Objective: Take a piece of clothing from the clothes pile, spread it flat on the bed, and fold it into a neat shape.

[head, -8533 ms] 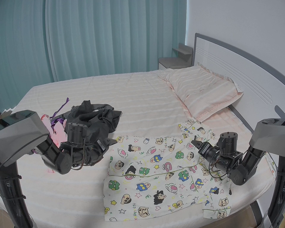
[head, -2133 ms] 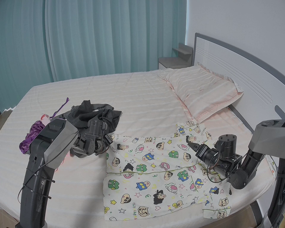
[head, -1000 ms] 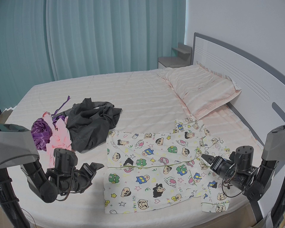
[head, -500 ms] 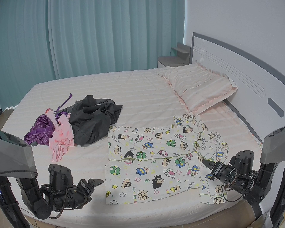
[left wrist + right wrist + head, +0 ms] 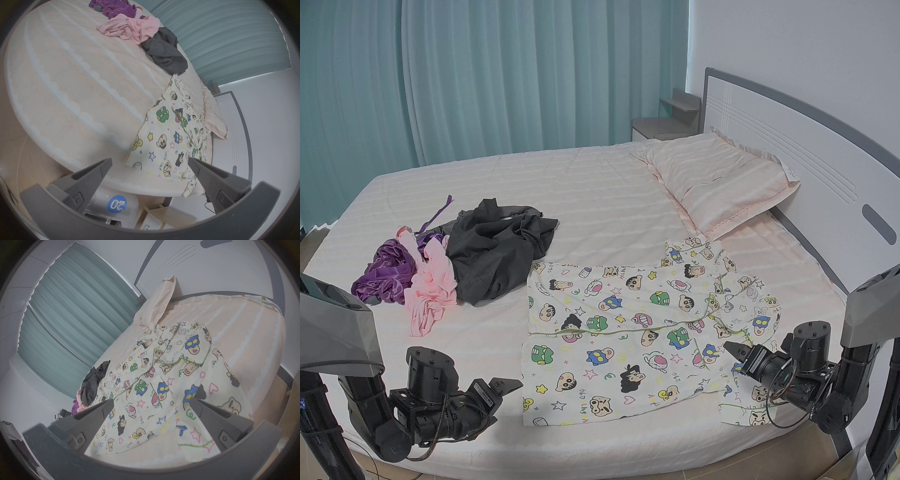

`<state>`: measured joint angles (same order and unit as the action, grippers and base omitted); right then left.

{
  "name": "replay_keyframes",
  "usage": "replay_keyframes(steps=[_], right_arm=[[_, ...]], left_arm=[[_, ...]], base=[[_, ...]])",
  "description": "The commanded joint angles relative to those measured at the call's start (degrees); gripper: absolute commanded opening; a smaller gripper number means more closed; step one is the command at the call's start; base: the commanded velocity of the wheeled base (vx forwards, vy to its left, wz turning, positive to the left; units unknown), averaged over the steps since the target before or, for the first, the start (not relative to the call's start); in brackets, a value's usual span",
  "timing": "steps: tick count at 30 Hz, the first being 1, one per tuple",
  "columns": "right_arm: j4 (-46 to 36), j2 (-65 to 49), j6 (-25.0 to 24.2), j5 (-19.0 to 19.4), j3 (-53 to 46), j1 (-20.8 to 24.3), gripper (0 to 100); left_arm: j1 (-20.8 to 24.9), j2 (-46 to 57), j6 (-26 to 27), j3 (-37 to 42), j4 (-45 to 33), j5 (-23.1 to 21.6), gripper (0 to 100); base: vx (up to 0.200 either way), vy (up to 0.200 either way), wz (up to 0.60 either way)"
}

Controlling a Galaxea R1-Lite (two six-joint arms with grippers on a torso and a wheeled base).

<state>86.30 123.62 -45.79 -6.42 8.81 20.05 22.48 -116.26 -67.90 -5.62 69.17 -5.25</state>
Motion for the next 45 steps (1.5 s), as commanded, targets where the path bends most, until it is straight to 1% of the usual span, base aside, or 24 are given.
replay_keyframes(steps=[1, 3, 4, 8, 11, 13, 18, 20, 21, 22, 25, 26, 27, 31, 35, 38, 45], right_arm=[[0.1, 1.44, 0.08, 0.01, -0.2, 0.25, 100], [0.19, 1.8, 0.08, 0.01, -0.2, 0.25, 100], [0.28, 2.15, 0.26, -0.17, -0.02, 0.25, 100], [0.28, 1.62, 0.7, -0.43, -0.2, 0.25, 100], [0.36, 1.36, 0.79, -0.52, -0.2, 0.25, 100], [1.51, 1.27, 0.88, -0.52, -0.29, 0.34, 100], [2.3, 1.0, 1.05, -0.61, -0.9, 0.25, 100], [2.65, 0.74, 1.05, -0.61, -0.9, 0.16, 100], [2.65, 0.74, 1.05, -0.61, -0.9, 0.16, 100], [2.65, 0.74, 1.05, -0.61, -0.9, 0.07, 100], [2.65, 0.74, 1.05, -0.61, -0.82, -0.1, 100], [2.65, 0.74, 1.05, -0.61, -0.82, -0.1, 100], [2.65, 0.83, 1.05, -0.61, -0.82, -0.19, 100], [2.74, 0.56, 1.05, -0.61, -0.9, -0.28, 100], [2.74, 0.3, 1.05, -0.61, -0.9, -0.37, 100], [2.74, 0.3, 1.05, -0.61, -0.9, -0.45, 100], [2.74, 0.39, 1.05, -0.52, -0.82, -0.89, 100]], left_arm=[[0.99, -0.98, 0.14, -0.18, 0.0, 0.42, 100], [1.69, -1.34, 0.4, -0.18, 0.0, 0.77, 100], [3.27, -2.04, 1.37, -0.01, 0.0, 1.74, 100], [6.96, -4.32, 2.42, -0.27, 0.0, 5.61, 100], [7.49, -6.35, 2.77, -2.29, 0.88, 7.72, 100], [7.49, -8.46, 3.3, -5.45, 2.37, 8.51, 100], [8.72, -13.29, 9.81, -9.5, 2.73, 11.05, 100], [9.69, -14.61, 11.92, -10.2, 2.46, 12.99, 100], [9.69, -14.61, 11.92, -10.2, 2.46, 12.99, 100], [10.48, -15.93, 14.46, -10.29, 2.37, 14.04, 100], [10.48, -17.07, 17.63, -11.08, 2.55, 14.13, 100], [10.48, -17.24, 17.89, -11.61, 2.46, 14.13, 100], [10.48, -17.24, 17.89, -11.61, 2.46, 14.13, 100], [10.48, -17.95, 18.07, -15.74, 0.7, 14.22, 100], [10.48, -17.95, 18.33, -19.17, -3.25, 14.31, 100], [10.57, -17.95, 18.42, -21.63, -6.68, 15.27, 100], [10.48, -18.21, 18.42, -24.7, -8.7, 15.71, 100]], base=[[-0.2, 0.0, 0.0], [-0.1, 0.0, 0.0], [0.0, 0.0, 0.0], [0.0, 0.0, 0.0], [0.0, 0.0, 0.0], [0.0, 0.0, 0.0], [0.0, 0.0, 0.0], [0.0, 0.0, 0.0], [0.0, 0.0, 0.0], [0.0, 0.0, 0.0], [0.0, 0.0, 0.0], [0.0, 0.0, 0.0], [0.0, 0.0, 0.0], [0.0, 0.0, 0.0], [0.0, 0.0, 0.0], [0.0, 0.0, 0.0], [0.0, 0.0, 0.0]])
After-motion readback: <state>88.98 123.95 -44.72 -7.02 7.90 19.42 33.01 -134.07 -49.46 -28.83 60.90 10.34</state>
